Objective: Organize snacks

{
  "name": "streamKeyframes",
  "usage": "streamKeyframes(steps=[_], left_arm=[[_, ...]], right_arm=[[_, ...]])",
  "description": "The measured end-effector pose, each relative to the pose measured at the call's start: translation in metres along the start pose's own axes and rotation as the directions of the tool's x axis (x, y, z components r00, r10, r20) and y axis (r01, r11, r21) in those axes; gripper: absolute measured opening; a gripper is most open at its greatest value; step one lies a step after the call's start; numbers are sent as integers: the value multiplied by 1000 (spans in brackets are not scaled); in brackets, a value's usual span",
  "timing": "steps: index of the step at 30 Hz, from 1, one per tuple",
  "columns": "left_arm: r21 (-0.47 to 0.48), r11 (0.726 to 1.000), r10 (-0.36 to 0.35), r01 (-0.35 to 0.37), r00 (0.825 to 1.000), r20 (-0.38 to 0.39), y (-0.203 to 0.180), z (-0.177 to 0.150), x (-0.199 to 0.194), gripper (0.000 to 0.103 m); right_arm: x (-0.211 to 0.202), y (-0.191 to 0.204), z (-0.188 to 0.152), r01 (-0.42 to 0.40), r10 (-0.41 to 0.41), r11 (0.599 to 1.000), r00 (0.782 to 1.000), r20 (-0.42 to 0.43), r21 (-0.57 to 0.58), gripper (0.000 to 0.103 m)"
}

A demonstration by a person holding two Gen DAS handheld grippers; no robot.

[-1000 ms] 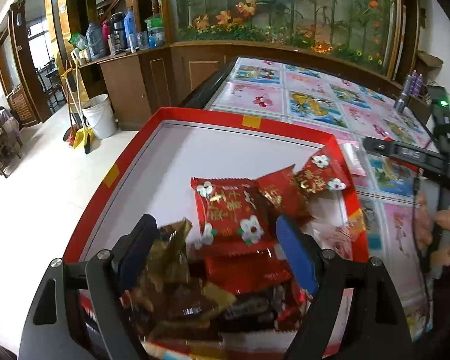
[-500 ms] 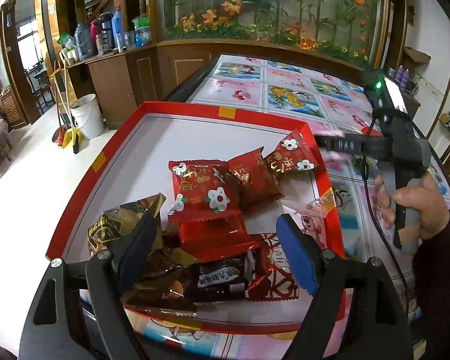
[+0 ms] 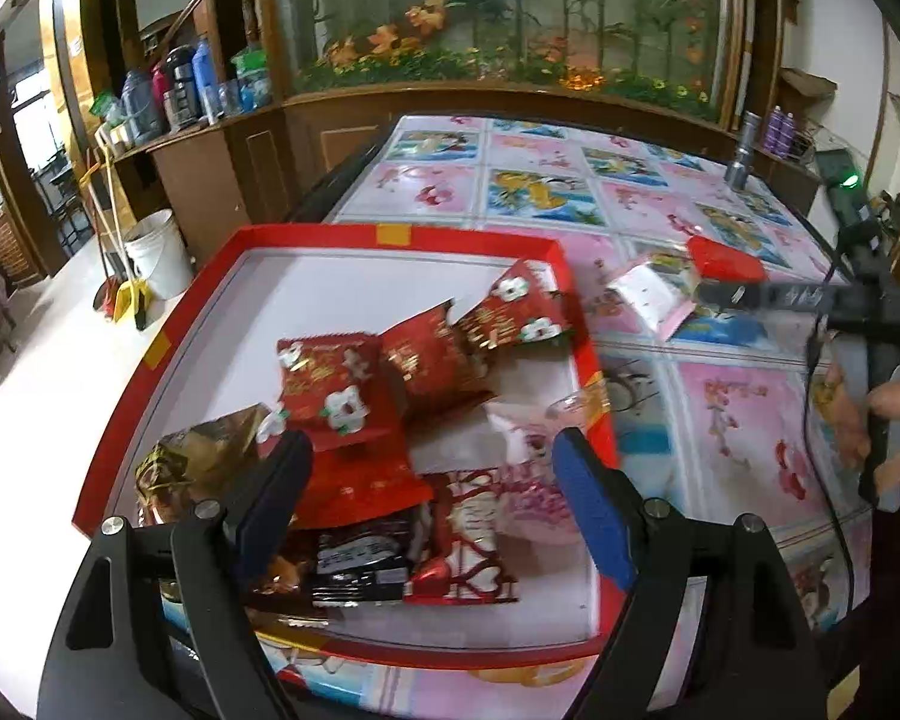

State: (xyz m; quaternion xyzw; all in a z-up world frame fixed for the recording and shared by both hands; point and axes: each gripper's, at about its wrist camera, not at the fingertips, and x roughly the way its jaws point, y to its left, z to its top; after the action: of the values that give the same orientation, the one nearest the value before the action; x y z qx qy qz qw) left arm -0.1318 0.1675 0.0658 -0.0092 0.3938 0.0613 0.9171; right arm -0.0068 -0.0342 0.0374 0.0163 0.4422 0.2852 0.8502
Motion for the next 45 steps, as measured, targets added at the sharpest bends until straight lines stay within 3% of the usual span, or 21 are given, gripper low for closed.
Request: streamKeyframes(steps=[2,4,7,10,18,25,31,34,36,38,41,45], left_arm=[[14,1000,-14,14,1000,8,-7,3,-3,83],[30,999,-27,27,1000,6,-16,7,-2,83],[62,996,-60,60,998,0,-37,19,0,82],[90,992,-91,90,996,-2,-61,34,3,82],[74,986,-145,150,987,-74,-108,49,22,82],[54,988,-135,144,980,-144,-121,52,42,82],[22,994,-104,111,974,-199,-130,67,72,82],[7,995,-100,104,976,-196,-137,78,82,82],[4,996,-83,85,977,-197,-142,84,90,82],[1,998,-68,70,974,-216,-149,89,104,82],[-24,1000,-25,19,970,-243,-153,91,125,82],[-65,998,-19,1,963,-269,-157,88,141,82]], right_arm=[[-24,-21,5,3,-8,998,996,90,56,61],[-43,-48,12,42,-66,989,983,169,142,69],[-49,-81,22,100,-138,975,972,192,196,70],[-36,-92,35,173,-197,974,966,166,147,70],[8,-96,51,75,-81,995,992,98,60,69],[14,-88,42,86,-88,996,992,-90,-27,75],[21,-65,32,214,-228,968,969,-100,-133,78],[22,-58,29,266,-282,949,956,-76,-167,74],[19,-62,31,273,-284,953,956,-71,-131,64],[15,-69,34,293,-301,951,951,-72,-95,48],[13,-73,35,291,-297,953,952,-80,-82,48],[14,-73,35,296,-303,951,950,-80,-83,48]])
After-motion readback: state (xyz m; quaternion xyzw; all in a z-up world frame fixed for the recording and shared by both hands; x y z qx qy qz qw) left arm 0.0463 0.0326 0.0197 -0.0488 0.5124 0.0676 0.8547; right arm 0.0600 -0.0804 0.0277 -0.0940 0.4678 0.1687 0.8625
